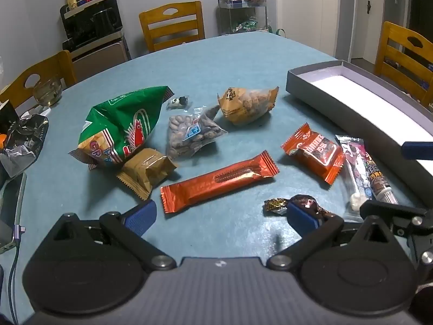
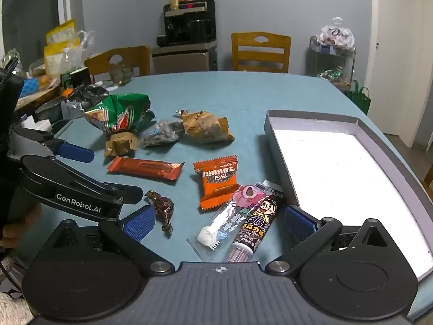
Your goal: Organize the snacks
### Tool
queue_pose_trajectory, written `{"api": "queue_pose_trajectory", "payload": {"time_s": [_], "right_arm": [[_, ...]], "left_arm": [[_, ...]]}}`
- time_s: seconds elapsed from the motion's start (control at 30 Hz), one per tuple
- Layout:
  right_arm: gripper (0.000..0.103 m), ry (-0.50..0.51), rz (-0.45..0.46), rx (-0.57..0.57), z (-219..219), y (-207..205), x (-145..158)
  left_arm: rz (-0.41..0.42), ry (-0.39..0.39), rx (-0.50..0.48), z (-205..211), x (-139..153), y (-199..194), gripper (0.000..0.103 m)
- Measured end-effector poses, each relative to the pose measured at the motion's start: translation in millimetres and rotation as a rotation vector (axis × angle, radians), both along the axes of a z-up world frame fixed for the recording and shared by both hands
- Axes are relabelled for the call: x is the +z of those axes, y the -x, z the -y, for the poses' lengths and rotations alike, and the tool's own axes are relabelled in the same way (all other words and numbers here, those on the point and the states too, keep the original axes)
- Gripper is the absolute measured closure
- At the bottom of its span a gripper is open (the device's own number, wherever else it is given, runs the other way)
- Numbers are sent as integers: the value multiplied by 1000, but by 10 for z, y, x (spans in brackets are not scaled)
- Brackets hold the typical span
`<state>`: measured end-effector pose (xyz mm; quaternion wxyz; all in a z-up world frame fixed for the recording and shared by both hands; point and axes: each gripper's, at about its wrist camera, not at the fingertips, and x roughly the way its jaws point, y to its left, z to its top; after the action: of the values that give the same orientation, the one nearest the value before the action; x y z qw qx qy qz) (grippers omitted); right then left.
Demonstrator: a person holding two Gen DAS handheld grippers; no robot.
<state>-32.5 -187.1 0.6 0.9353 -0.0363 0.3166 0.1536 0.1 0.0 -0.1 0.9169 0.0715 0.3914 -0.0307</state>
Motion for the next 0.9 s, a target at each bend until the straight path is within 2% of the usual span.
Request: {"api": "queue_pose_trajectory", "payload": {"time_s": [0.9], "right_arm": [[0,1,-6,2,-12,-5,-19]], "left_arm": [[-3,1,0,-1,-35,-7,0]]}}
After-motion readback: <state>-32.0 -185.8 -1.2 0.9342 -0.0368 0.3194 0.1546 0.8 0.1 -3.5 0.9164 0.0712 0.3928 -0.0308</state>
